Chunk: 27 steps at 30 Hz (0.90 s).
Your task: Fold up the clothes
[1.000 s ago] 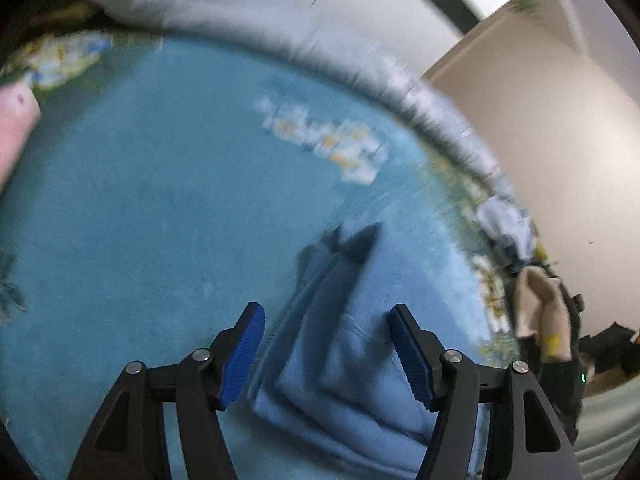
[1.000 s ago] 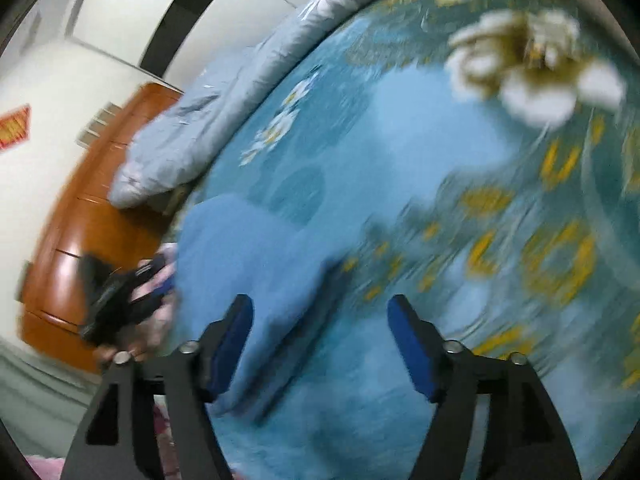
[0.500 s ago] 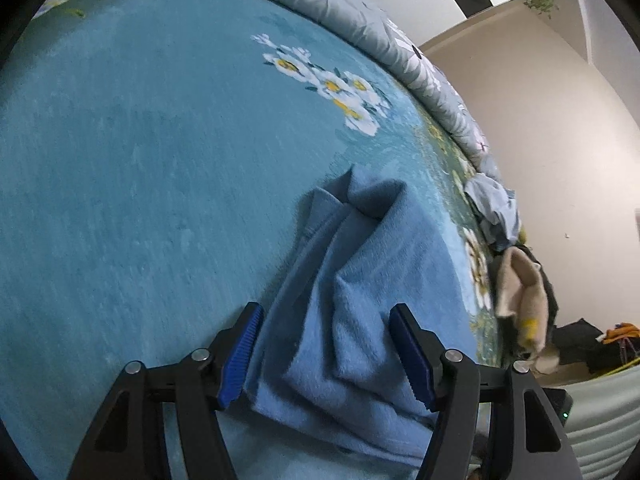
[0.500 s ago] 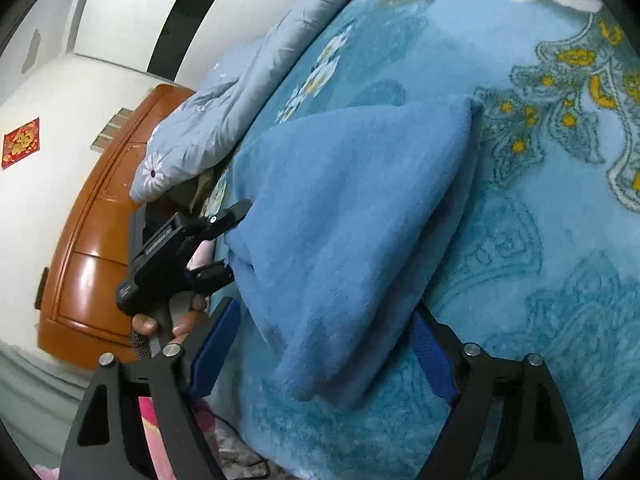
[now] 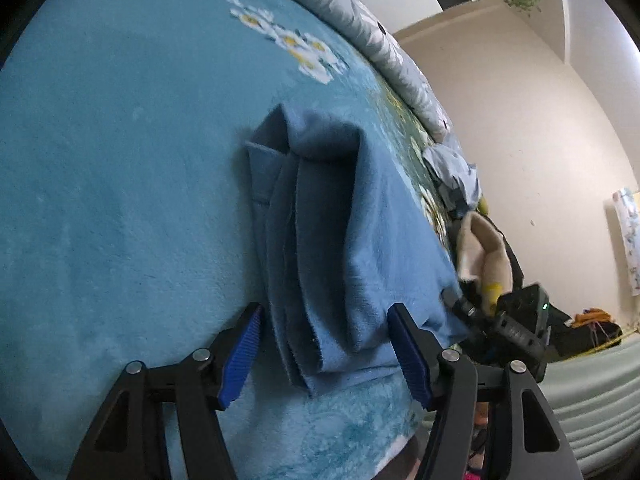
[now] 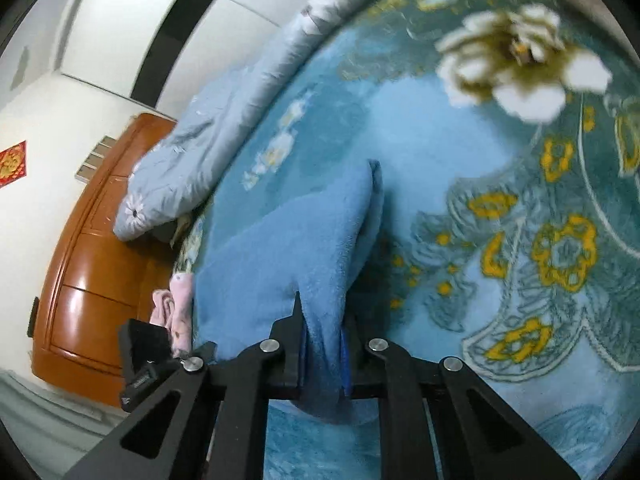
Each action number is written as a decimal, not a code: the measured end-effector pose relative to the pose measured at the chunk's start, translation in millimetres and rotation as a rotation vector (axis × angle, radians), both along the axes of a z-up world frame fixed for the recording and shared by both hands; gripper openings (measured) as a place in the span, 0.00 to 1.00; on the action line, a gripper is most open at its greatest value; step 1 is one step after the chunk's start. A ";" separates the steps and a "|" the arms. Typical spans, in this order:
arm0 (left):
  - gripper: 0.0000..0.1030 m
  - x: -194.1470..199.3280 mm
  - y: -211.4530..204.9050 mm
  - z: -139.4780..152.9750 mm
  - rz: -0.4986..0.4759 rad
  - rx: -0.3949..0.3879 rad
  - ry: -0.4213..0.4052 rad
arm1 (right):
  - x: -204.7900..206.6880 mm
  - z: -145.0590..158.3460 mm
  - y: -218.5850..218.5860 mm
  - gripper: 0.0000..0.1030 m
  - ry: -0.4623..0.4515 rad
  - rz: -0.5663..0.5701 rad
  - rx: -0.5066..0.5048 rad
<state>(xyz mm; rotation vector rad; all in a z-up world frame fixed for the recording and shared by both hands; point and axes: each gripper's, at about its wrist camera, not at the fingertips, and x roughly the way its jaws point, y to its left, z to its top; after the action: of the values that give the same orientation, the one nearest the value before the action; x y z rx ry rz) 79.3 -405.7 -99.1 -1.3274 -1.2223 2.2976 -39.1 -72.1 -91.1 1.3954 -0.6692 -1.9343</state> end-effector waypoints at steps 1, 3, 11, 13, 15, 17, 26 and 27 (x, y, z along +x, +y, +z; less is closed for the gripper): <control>0.65 0.2 -1.4 4.3 0.008 -0.024 0.006 | 0.3 -2.0 -0.2 0.16 0.001 -0.001 0.004; 0.66 -0.4 -4.3 10.0 0.025 -0.073 0.007 | 0.8 -5.9 -0.5 0.18 0.003 -0.004 0.011; 0.67 -13.9 -4.9 -7.8 0.031 -0.029 -0.013 | 3.5 -17.4 0.3 0.29 0.003 -0.013 0.010; 0.65 -17.3 -1.0 -10.9 0.017 0.016 -0.007 | 4.4 -17.2 -1.9 0.29 0.000 -0.014 0.006; 0.61 -19.0 1.1 -12.0 0.021 0.028 -0.005 | 5.1 -17.0 -4.8 0.30 -0.004 -0.014 0.003; 0.38 -18.0 2.5 -12.4 0.026 0.044 0.002 | 7.7 -12.1 -8.0 0.30 0.010 -0.009 0.006; 0.17 7.0 6.2 12.5 0.038 -0.003 0.098 | 29.9 31.2 -14.7 0.13 0.092 0.040 -0.006; 0.17 11.6 5.6 17.1 0.038 -0.010 0.113 | 33.6 37.4 -15.8 0.13 0.104 0.050 -0.003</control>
<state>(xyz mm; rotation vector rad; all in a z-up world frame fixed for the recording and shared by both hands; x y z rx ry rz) 90.9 -400.1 -82.1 -1.1696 -1.2113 2.3720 -5.5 -87.9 -53.7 1.2884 -0.5822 -1.9504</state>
